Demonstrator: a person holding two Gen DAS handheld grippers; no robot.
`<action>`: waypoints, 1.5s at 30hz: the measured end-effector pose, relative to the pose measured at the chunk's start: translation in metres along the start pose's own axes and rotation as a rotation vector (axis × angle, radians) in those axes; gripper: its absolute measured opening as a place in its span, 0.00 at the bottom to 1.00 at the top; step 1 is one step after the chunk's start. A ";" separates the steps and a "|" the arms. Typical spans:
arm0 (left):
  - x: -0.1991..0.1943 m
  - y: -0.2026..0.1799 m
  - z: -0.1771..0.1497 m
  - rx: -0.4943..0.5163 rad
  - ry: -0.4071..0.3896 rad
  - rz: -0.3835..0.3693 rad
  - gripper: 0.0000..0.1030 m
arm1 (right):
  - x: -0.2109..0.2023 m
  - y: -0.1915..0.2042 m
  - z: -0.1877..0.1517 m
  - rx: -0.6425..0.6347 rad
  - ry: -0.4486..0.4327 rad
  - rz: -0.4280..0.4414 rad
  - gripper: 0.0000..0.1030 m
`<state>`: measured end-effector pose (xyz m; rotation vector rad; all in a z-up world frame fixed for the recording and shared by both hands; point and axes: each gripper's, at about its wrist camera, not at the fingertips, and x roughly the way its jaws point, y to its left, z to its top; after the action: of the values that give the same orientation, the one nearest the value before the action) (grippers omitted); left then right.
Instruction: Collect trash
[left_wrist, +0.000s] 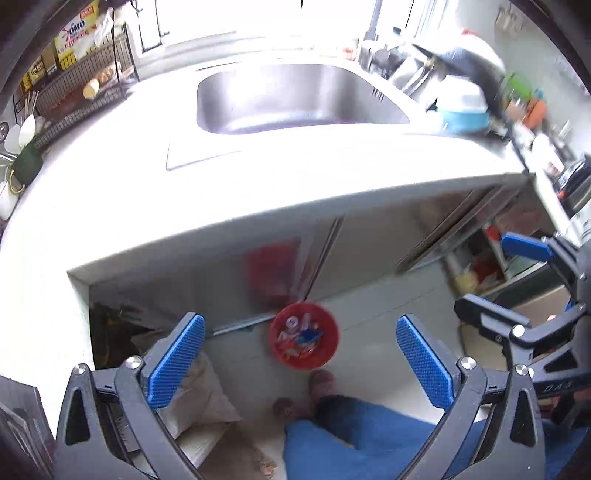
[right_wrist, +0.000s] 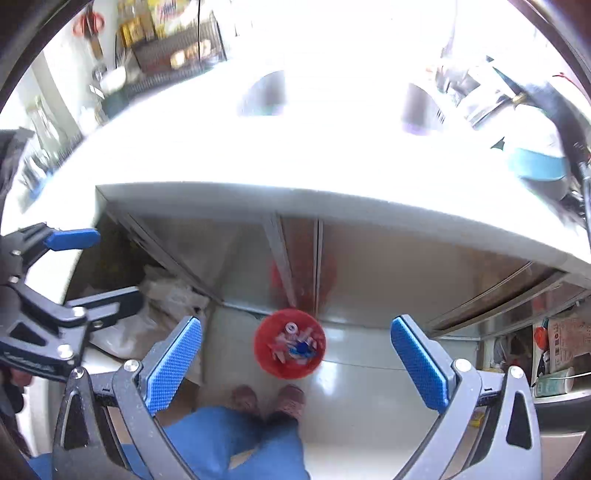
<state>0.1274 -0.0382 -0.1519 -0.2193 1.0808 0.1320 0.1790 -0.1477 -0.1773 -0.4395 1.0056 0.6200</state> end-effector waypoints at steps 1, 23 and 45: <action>-0.007 -0.001 0.005 0.007 -0.015 -0.005 1.00 | -0.009 0.000 0.003 0.002 -0.010 -0.007 0.99; -0.170 -0.032 0.040 0.291 -0.331 -0.078 1.00 | -0.175 0.029 0.012 0.202 -0.298 -0.260 0.99; -0.187 -0.037 0.017 0.365 -0.335 -0.141 1.00 | -0.192 0.049 -0.014 0.282 -0.346 -0.344 0.99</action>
<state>0.0631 -0.0697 0.0252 0.0562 0.7357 -0.1515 0.0628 -0.1723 -0.0177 -0.2360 0.6527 0.2273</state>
